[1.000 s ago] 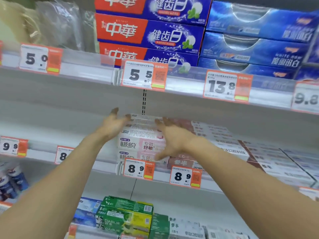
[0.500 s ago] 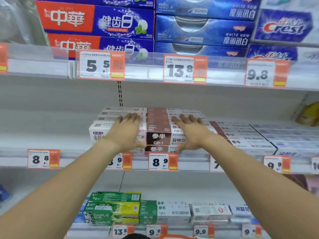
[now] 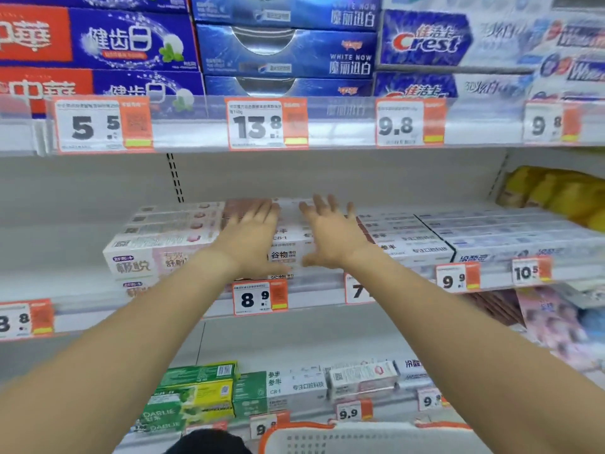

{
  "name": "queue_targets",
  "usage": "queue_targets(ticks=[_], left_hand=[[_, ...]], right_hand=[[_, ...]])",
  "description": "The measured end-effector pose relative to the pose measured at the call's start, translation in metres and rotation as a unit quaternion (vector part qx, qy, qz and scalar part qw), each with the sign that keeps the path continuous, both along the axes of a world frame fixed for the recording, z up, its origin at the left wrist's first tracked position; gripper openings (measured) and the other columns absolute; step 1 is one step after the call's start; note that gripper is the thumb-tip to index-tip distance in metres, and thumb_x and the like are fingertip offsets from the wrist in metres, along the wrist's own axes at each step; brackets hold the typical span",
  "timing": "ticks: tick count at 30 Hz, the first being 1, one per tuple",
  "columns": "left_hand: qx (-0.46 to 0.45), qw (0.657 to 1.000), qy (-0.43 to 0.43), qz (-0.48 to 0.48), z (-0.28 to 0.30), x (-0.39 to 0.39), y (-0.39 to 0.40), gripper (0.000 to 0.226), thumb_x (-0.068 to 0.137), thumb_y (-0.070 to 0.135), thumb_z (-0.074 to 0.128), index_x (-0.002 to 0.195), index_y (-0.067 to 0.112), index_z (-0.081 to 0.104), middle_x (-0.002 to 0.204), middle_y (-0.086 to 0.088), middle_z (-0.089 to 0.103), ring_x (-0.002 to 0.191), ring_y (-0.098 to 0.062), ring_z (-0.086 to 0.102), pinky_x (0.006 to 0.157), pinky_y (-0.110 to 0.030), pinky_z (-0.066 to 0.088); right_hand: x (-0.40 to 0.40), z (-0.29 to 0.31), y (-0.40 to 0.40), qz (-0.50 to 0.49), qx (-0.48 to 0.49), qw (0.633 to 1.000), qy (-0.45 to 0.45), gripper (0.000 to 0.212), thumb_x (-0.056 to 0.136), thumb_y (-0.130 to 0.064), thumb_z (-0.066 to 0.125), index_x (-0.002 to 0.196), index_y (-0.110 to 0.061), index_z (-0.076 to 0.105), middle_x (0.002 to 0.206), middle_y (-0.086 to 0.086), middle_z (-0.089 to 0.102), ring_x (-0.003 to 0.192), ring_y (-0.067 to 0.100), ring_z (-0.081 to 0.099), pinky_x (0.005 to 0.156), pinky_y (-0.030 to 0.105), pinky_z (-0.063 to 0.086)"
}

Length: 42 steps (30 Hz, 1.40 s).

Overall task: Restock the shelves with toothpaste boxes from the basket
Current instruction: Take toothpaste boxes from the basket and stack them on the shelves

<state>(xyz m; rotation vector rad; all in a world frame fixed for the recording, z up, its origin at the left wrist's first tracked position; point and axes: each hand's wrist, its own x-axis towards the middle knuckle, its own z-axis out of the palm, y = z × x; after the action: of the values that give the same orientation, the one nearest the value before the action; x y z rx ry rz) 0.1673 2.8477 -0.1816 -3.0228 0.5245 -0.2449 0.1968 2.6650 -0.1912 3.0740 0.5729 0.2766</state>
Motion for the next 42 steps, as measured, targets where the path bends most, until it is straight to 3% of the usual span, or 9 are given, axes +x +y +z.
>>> queue_targets(ticks=[3,8,15,22,26,31,35,38,42], left_hand=[[0.001,1.0,0.029,-0.009,-0.009,0.011,-0.026,0.12,0.08,0.067,0.066,0.158,0.007,-0.003,0.167,-0.011,-0.003,0.155,-0.025,-0.003,0.124,-0.05,0.011],[0.014,1.0,-0.023,0.011,-0.029,0.014,-0.033,0.099,0.09,0.059,0.06,0.158,0.009,0.007,0.167,-0.01,0.008,0.155,-0.024,0.006,0.123,-0.043,0.016],[0.008,0.999,-0.041,0.003,-0.031,0.014,-0.031,0.098,0.09,0.06,0.055,0.16,0.015,0.004,0.168,-0.007,0.009,0.155,-0.022,0.009,0.123,-0.044,0.016],[0.01,0.999,-0.041,0.01,-0.033,0.019,-0.03,0.106,0.084,0.064,0.063,0.16,0.021,0.004,0.168,-0.005,0.009,0.155,-0.021,0.008,0.123,-0.042,0.014],[0.01,0.998,-0.06,-0.006,-0.036,0.018,-0.027,0.105,0.084,0.064,0.064,0.16,0.019,0.008,0.167,-0.006,0.012,0.154,-0.022,0.011,0.123,-0.042,0.015],[-0.006,0.998,-0.064,-0.02,-0.034,0.019,-0.026,0.103,0.082,0.062,0.068,0.159,0.02,0.014,0.166,0.0,0.017,0.153,-0.021,0.015,0.122,-0.044,0.019],[0.003,0.998,-0.054,-0.022,-0.031,0.019,-0.026,0.104,0.083,0.06,0.067,0.159,0.019,0.01,0.167,-0.001,0.014,0.154,-0.021,0.012,0.122,-0.043,0.016],[0.03,0.996,-0.077,-0.027,-0.031,0.018,-0.026,0.102,0.084,0.062,0.065,0.158,0.013,0.013,0.165,-0.005,0.02,0.153,-0.023,0.016,0.12,-0.042,0.02],[0.016,0.994,-0.092,-0.065,-0.028,0.014,-0.021,0.095,0.083,0.059,0.068,0.155,0.014,0.024,0.161,-0.005,0.03,0.15,-0.023,0.025,0.119,-0.04,0.023]], right_hand=[[0.0,-0.015,-0.029,0.019,0.067,0.996,0.054,0.103,0.078,-0.039,0.082,0.157,-0.024,0.019,0.166,0.01,0.014,0.152,0.037,0.009,0.119,0.052,0.026],[0.006,-0.027,-0.078,0.067,0.234,0.969,0.042,0.101,0.074,-0.035,0.085,0.157,-0.028,0.027,0.167,0.005,0.016,0.153,0.021,0.014,0.118,0.034,0.031],[0.014,-0.055,-0.165,-0.059,-0.001,0.992,0.114,0.13,0.066,-0.07,0.077,0.159,-0.032,-0.005,0.168,0.0,-0.007,0.154,0.028,-0.008,0.124,0.054,-0.001],[0.016,-0.059,-0.163,-0.059,-0.019,0.993,0.099,0.106,0.08,-0.08,0.047,0.159,-0.032,-0.007,0.168,0.0,-0.008,0.154,0.028,-0.007,0.124,0.054,0.002],[0.017,-0.052,-0.156,-0.066,0.002,0.989,0.132,0.105,0.085,-0.073,0.053,0.159,-0.029,-0.007,0.168,0.002,-0.009,0.154,0.028,-0.01,0.124,0.05,-0.003],[0.008,-0.047,-0.135,-0.016,0.105,0.987,0.124,0.09,0.091,-0.052,0.064,0.159,-0.015,0.018,0.167,0.008,0.011,0.154,0.023,0.009,0.123,0.037,0.004],[-0.01,-0.043,-0.117,0.001,0.271,0.957,0.101,0.09,0.081,-0.045,0.079,0.155,-0.024,0.033,0.153,-0.003,0.047,0.14,0.015,0.044,0.113,0.022,0.031],[-0.018,-0.042,-0.091,0.038,0.331,0.94,0.069,0.087,0.078,-0.036,0.083,0.152,-0.037,0.037,0.133,-0.015,0.064,0.124,0.006,0.058,0.106,0.032,0.047],[-0.027,-0.049,-0.065,-0.005,0.361,0.932,-0.015,0.072,0.085,-0.02,0.077,0.148,-0.03,0.043,0.112,-0.004,0.075,0.108,0.019,0.067,0.094,0.037,0.052]])
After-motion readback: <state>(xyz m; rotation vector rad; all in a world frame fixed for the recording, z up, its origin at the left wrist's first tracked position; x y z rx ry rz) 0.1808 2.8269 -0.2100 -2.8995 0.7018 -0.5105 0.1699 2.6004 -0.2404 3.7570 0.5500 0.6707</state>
